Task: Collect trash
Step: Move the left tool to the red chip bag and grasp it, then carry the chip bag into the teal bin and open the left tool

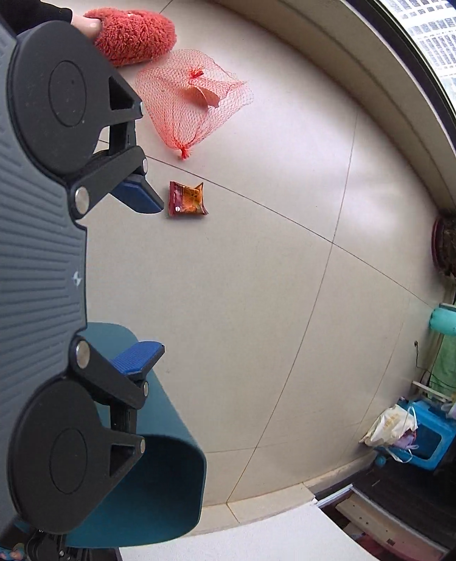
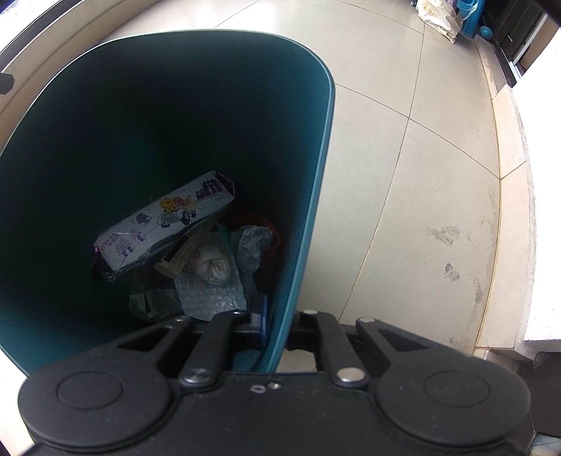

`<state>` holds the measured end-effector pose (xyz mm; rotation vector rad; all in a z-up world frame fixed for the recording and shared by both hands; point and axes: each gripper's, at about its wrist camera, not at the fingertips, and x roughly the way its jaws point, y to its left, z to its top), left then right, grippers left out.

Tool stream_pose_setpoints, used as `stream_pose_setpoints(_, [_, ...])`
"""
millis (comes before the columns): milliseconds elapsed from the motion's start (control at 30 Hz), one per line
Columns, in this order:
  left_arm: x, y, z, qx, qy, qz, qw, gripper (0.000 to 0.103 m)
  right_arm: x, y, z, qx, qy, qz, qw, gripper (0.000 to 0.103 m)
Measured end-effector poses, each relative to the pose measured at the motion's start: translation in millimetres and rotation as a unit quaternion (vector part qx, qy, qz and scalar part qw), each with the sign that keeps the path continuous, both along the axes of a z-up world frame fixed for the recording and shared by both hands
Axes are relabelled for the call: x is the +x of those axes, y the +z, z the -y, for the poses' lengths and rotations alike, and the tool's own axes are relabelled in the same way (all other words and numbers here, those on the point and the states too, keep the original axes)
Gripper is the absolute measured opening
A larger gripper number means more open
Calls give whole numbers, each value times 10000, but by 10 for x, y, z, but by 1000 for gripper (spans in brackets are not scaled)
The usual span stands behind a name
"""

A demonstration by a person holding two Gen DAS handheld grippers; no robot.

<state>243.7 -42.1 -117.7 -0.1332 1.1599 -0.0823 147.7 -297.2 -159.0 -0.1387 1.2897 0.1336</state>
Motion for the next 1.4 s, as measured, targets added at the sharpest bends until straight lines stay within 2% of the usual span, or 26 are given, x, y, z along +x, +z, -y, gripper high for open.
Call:
stream_pose_setpoints(167, [356,-610,-307,209,222,-362,9989,80,15,22,3,25,-69,15,10000,7])
stream_pose_setpoints(300, [625,-1122,-480,350,333,-719,9962,80,6,11,-75,-144,155,-8,9998,8])
stream_pose_setpoints(567, [1032,-2000,-607,587,431,-1226,9898,80,58,-62,-105,-162,287,-136,9994,8])
stream_pose_setpoints(767, [1206,-2368,-637,603,519,-1340,9878,80,89,-107,-100,-198,290,-230,9991,8])
stream_pose_setpoints(900, [1262,-2461,-635,558,632,-1343,9874,77,121,-140,-112,-210,268,-269,9991,8])
stream_pose_setpoints(933, [1263,-2473,-632,600,635,-1338,9871,65,127,-142,-113,-215,259,-273,9991,8])
stream_pose_setpoints(1000, [1257,-2500,-632,657,621,-1427,9856,48,133,-150,-122,-242,256,-277,9990,8])
stream_pose_setpoints(1167, [1182,-2482,-650,950,740,-1379,9831,43,137,-158,-127,-263,215,-268,9991,8])
stream_pose_setpoints(1400, [908,-2034,-723,697,863,-1202,9865,42,124,-144,-112,-246,178,-205,9993,7])
